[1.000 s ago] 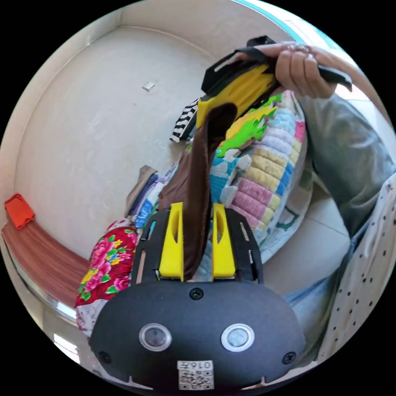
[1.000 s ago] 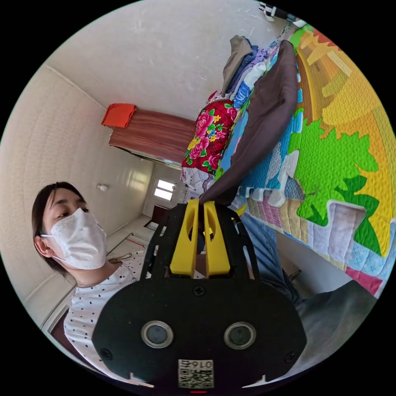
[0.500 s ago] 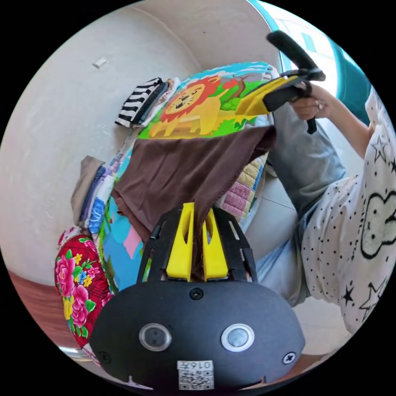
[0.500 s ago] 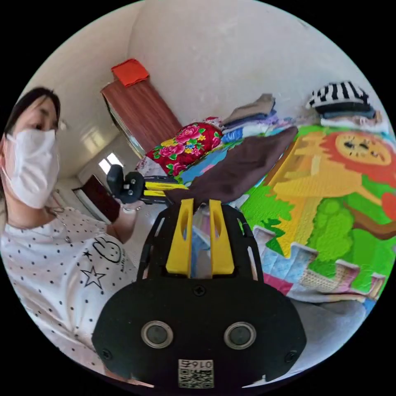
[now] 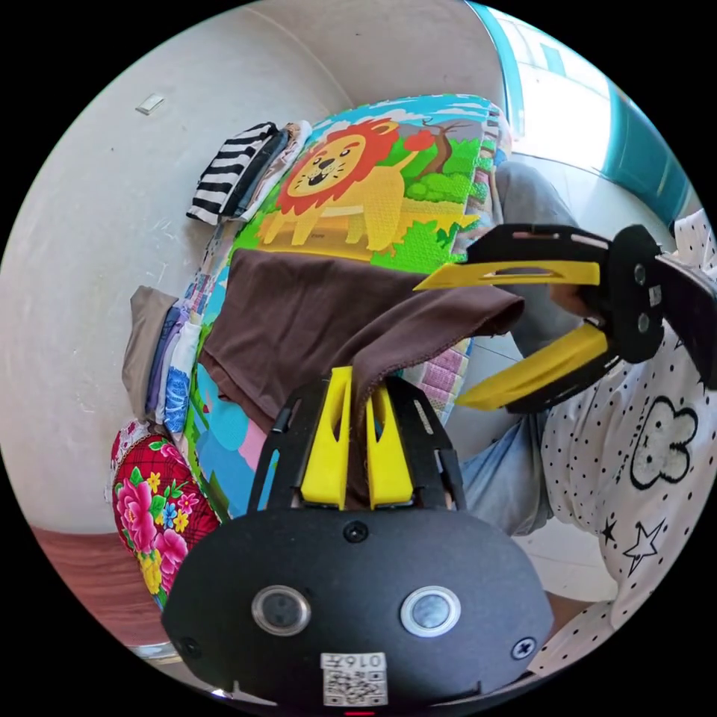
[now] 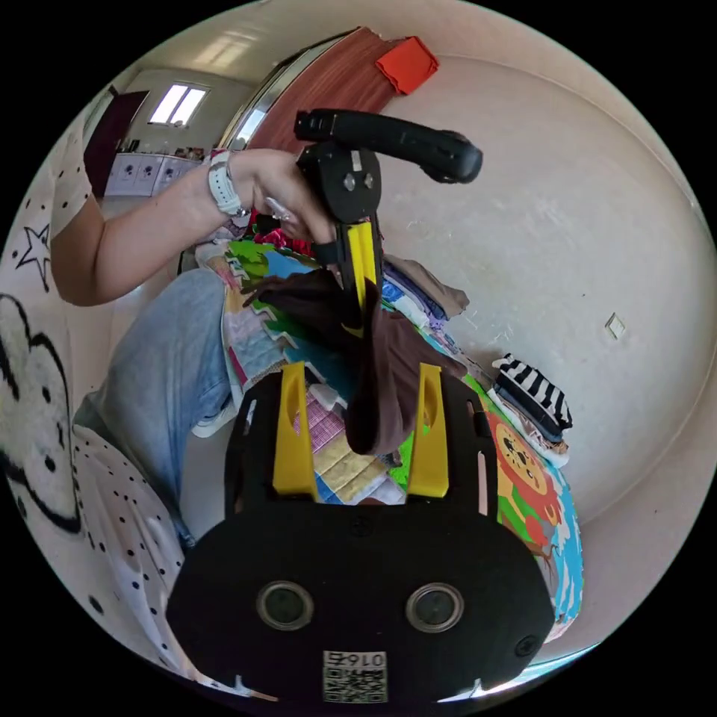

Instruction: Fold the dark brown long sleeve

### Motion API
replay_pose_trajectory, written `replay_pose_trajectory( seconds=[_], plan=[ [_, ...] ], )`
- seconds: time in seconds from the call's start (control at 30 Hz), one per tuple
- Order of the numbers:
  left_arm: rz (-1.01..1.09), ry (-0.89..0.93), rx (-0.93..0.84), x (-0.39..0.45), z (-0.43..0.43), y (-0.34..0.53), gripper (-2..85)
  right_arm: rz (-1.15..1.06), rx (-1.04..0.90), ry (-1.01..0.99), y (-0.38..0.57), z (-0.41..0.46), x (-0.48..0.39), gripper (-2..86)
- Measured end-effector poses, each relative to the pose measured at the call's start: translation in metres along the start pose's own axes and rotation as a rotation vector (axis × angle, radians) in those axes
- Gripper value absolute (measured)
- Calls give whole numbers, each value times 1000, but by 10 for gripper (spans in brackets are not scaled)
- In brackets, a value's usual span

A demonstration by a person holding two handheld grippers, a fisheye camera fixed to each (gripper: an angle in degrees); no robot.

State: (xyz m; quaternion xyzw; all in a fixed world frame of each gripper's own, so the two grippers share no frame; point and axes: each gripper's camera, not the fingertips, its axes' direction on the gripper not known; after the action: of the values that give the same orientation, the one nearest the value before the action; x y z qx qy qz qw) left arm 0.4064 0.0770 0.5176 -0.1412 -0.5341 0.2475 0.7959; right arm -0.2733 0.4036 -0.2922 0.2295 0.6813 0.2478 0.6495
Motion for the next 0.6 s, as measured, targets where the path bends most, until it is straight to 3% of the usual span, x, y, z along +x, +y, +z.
replay_pose_trajectory(
  seconds=[0.13, 0.27, 0.4, 0.6],
  plan=[
    [-20, -6, 9, -7, 5, 5, -3, -30, -160, 128, -34, 11, -2, 148],
    [3, 3, 51, -12, 18, 18, 11, -114, -162, 209, -49, -5, 16, 46],
    [16, 63, 50, -16, 47, 29, 61, -161, -211, 62, -71, -18, 53, 33],
    [-87, 169, 108, -52, 65, 52, 70, -62, -244, -225, -110, -20, 148, 29]
  ],
)
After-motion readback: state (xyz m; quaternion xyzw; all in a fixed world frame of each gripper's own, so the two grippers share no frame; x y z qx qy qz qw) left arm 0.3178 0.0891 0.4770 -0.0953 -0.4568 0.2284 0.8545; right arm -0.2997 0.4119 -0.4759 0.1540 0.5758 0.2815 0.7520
